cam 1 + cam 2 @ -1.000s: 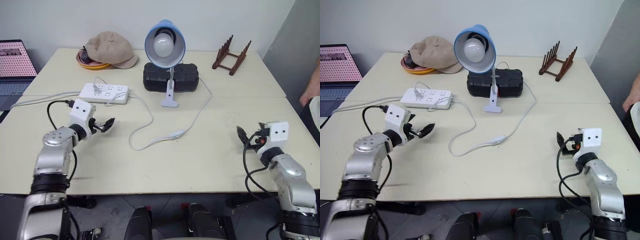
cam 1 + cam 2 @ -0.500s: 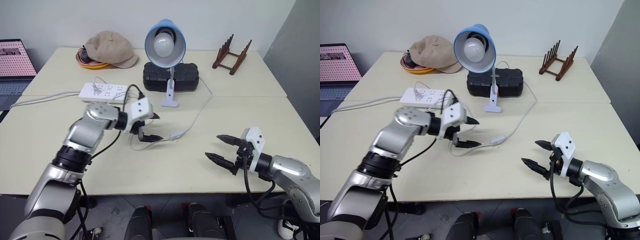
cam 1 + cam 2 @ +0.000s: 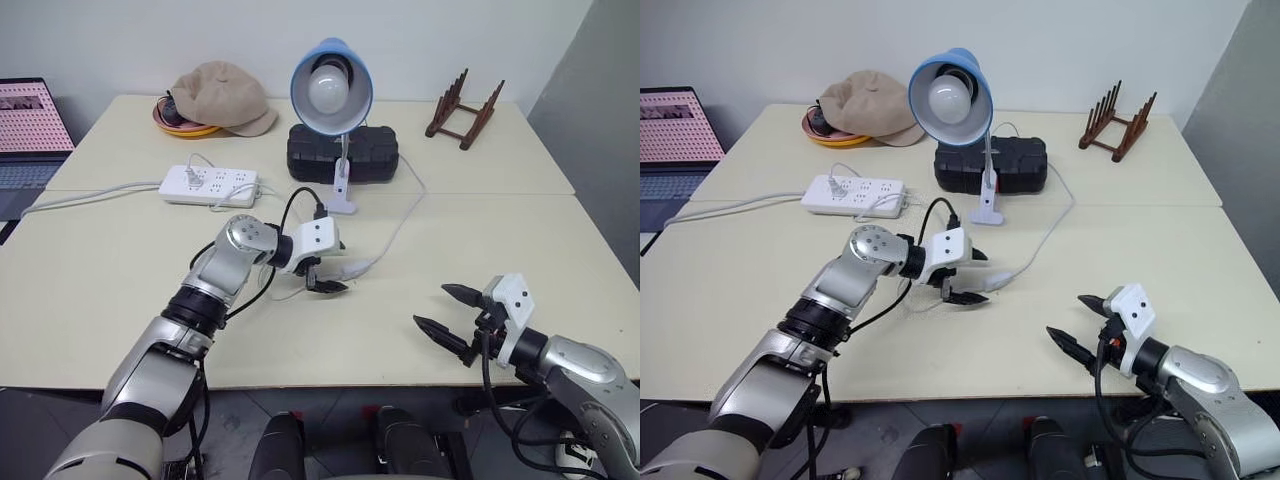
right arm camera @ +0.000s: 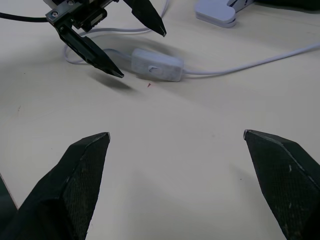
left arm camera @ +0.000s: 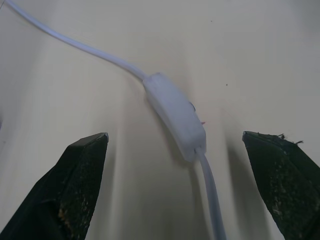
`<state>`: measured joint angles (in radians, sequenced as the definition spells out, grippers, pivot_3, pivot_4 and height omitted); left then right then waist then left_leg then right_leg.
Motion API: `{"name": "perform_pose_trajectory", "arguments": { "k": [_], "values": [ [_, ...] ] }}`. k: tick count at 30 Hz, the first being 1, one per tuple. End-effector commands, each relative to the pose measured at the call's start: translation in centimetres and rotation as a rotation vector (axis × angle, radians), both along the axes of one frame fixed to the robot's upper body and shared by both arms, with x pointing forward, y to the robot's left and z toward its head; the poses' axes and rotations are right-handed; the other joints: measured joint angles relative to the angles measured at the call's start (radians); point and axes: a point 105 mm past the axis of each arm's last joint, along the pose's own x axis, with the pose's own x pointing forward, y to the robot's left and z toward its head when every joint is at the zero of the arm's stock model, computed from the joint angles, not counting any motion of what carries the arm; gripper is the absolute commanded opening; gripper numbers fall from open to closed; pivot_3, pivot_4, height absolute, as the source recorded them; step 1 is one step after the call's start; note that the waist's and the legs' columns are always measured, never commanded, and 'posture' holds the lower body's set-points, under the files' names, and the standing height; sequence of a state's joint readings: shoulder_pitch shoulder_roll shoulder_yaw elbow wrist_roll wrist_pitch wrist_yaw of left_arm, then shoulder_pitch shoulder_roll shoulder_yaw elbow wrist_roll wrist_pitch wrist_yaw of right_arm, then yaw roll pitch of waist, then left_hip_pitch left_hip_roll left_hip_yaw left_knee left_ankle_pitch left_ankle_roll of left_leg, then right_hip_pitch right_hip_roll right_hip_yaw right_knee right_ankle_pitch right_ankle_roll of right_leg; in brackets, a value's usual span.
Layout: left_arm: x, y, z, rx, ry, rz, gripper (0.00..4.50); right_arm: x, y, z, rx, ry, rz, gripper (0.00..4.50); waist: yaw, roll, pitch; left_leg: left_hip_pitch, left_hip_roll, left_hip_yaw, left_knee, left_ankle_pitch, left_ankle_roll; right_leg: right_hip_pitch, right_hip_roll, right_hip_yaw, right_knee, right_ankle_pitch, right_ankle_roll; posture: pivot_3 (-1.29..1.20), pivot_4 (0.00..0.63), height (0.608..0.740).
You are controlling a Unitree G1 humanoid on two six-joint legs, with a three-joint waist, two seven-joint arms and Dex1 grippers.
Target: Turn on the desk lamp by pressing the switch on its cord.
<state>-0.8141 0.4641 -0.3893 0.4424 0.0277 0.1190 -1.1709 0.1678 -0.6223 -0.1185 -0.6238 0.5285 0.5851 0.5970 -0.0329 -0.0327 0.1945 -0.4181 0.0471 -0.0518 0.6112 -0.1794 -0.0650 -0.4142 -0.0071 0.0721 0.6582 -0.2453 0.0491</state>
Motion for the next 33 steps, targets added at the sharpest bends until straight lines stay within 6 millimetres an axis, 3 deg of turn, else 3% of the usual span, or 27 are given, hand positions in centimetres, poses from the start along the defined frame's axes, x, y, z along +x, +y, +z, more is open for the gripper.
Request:
{"name": "perform_pose_trajectory", "arguments": {
  "k": [1,5,10,20,26,33],
  "values": [
    [0.2,-0.6,0.7,0.011,-0.043,-0.044,4.48,-0.2,0.0,1.2,0.003,-0.052,-0.013,4.50,-0.002,0.000,0.000,0.000,0.000,0.000,0.000,0.000,0.000,0.000,0.000,0.000,0.000,0.000,0.000,0.00,0.150,0.740],
    [0.2,-0.4,0.6,0.022,-0.036,-0.055,3.82,0.1,0.0,1.3,0.006,-0.056,-0.020,4.50,-0.001,0.000,0.000,0.000,0.000,0.000,0.000,0.000,0.000,0.000,0.000,0.000,0.000,0.000,0.000,0.00,0.150,0.740],
    [0.8,-0.5,0.7,0.005,-0.042,-0.029,2.56,0.3,0.3,1.5,0.014,-0.059,-0.011,4.50,0.000,0.000,0.000,0.000,0.000,0.000,0.000,0.000,0.000,0.000,0.000,0.000,0.000,0.000,0.000,0.00,0.150,0.740],
    [0.8,-1.0,0.1,-0.002,-0.025,-0.026,0.44,0.5,0.2,1.5,0.003,-0.057,-0.001,4.50,0.000,0.000,0.000,0.000,0.000,0.000,0.000,0.000,0.000,0.000,0.000,0.000,0.000,0.000,0.000,0.00,0.150,0.740],
    [0.7,-0.3,0.3,-0.069,0.059,0.024,0.40,0.6,0.5,1.6,0.080,-0.027,-0.019,4.50,0.000,0.000,0.000,0.000,0.000,0.000,0.000,0.000,0.000,0.000,0.000,0.000,0.001,0.000,0.000,0.00,0.150,0.740],
    [-1.8,-1.7,5.3,-0.521,0.556,0.083,0.40,0.2,1.4,2.4,0.501,0.152,-0.053,4.50,-0.002,0.000,0.000,0.000,0.000,-0.001,0.000,0.000,0.000,0.000,0.000,-0.001,0.002,0.000,0.000,0.00,0.150,0.740]
  ]
}}
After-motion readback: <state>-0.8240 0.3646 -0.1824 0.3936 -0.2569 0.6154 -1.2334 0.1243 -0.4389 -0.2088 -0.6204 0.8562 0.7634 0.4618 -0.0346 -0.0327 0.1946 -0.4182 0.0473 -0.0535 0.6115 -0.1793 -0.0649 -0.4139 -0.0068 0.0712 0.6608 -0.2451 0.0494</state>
